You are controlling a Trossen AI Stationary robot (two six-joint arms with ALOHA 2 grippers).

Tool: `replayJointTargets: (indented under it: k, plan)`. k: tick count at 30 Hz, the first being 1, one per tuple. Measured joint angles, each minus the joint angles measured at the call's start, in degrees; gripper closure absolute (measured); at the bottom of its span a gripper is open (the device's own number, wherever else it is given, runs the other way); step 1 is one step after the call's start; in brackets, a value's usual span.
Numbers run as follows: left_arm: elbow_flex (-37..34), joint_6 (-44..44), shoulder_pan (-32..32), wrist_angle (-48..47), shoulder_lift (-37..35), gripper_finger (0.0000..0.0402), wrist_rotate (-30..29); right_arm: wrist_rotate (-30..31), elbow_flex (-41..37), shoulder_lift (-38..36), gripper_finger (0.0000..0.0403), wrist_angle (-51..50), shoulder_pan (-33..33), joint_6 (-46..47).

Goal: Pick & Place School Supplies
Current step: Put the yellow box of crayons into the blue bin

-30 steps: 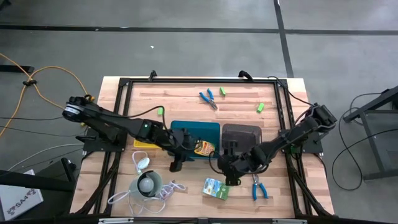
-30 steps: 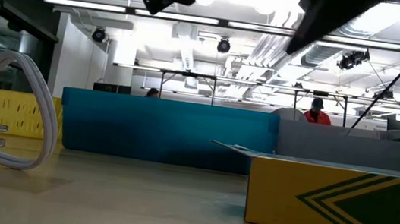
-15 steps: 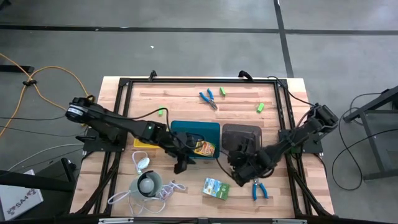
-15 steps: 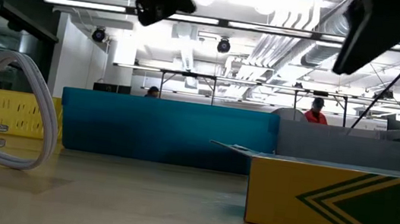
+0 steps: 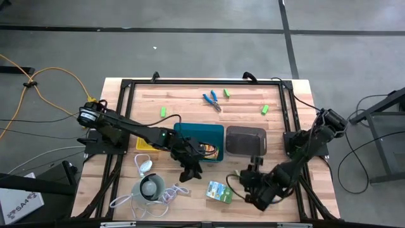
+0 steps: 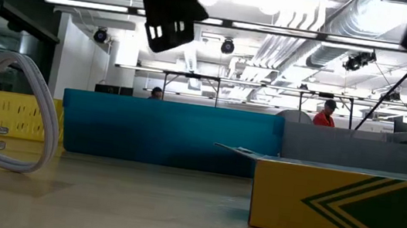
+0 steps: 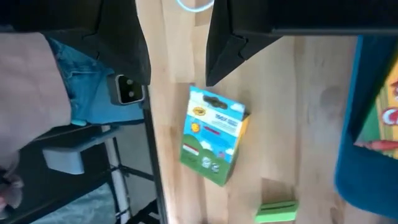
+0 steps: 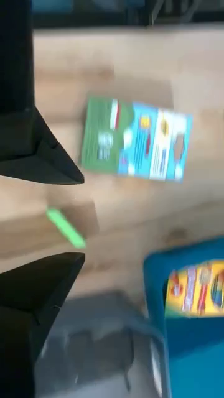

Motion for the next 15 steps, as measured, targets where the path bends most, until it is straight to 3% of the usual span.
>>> replayJointTargets:
  k: [15]
  plan:
    - [0.0, 0.3, -0.3, 0.3, 1.6, 0.0252, 2.0, -2.2, 0.0, 2.1, 0.0234, 9.0, 4.5, 2.1]
